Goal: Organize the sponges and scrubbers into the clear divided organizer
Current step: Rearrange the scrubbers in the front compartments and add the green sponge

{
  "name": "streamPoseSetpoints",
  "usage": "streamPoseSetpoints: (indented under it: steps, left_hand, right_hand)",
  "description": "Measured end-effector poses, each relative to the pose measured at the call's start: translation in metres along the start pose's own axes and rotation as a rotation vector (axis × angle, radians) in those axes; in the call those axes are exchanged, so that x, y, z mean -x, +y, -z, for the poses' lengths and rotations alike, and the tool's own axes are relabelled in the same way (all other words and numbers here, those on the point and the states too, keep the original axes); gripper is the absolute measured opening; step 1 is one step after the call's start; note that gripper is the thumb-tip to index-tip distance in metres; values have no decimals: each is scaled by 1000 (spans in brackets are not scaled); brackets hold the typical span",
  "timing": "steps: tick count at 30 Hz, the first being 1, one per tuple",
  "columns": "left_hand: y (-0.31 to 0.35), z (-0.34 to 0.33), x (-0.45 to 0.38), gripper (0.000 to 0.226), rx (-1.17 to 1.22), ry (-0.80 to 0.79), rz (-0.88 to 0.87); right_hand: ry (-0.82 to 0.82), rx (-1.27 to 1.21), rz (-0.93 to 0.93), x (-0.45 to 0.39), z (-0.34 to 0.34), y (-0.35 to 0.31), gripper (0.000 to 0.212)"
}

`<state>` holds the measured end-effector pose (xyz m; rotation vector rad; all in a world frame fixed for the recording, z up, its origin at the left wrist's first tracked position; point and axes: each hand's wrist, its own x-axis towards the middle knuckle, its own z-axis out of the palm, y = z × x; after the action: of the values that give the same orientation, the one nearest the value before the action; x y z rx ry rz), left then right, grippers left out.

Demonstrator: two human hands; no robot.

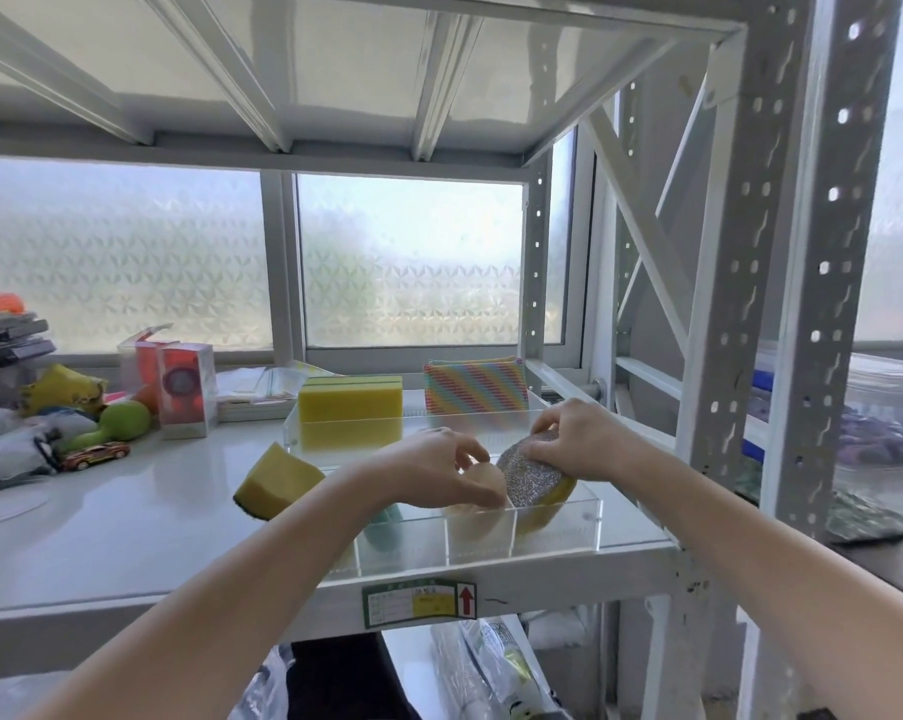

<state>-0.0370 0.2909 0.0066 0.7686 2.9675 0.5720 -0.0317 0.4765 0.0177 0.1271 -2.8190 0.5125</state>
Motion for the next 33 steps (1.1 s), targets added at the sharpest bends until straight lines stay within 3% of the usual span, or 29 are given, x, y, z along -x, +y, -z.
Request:
streamPoseSetpoints:
  steps: [4, 9, 14, 19, 29, 33]
  left_hand:
    - [-2, 4, 5, 72, -4, 19, -6]
    - [-15, 33, 29, 72, -42, 204, -23]
    - [-50, 66, 65, 68, -48, 310, 21]
    - [-91, 68, 99, 77, -50, 202, 133]
    - [-118, 51, 108, 79, 19, 192, 109]
    - [-118, 50, 104, 76, 74, 217, 77]
  right_hand:
    - [24, 49, 33, 4, 3, -8, 40]
    - [110, -17, 270, 5, 8, -50, 51]
    - [-151, -58, 362, 9, -15, -98, 54]
    - [-355, -47, 319, 10, -38, -124, 63]
    - [-569, -288, 211, 0, -43, -118, 63]
    - [-546, -305, 217, -3, -44, -113, 65]
